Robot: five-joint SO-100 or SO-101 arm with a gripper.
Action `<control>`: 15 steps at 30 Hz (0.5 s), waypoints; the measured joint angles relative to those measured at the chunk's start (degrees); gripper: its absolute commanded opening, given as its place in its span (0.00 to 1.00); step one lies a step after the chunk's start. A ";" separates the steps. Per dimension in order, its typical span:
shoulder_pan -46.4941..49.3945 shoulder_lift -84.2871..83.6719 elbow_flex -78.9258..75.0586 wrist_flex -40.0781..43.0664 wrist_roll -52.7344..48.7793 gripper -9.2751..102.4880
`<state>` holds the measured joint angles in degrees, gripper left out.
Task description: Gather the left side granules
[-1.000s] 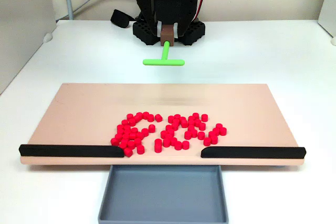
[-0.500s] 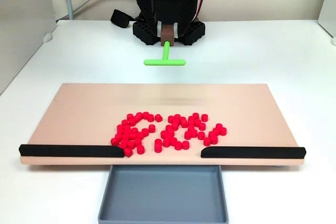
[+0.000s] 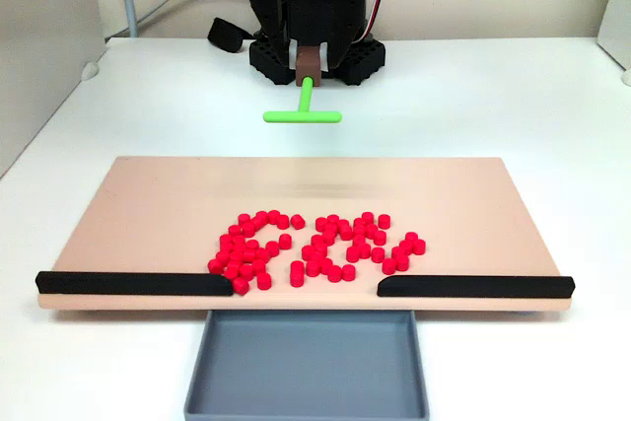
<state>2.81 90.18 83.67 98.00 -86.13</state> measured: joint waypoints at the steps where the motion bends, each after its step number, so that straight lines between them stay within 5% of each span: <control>1: 0.00 0.00 0.00 0.00 0.35 0.08; 15: -4.92 0.00 0.00 -1.23 18.98 0.08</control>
<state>-2.11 90.18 83.67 96.77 -67.15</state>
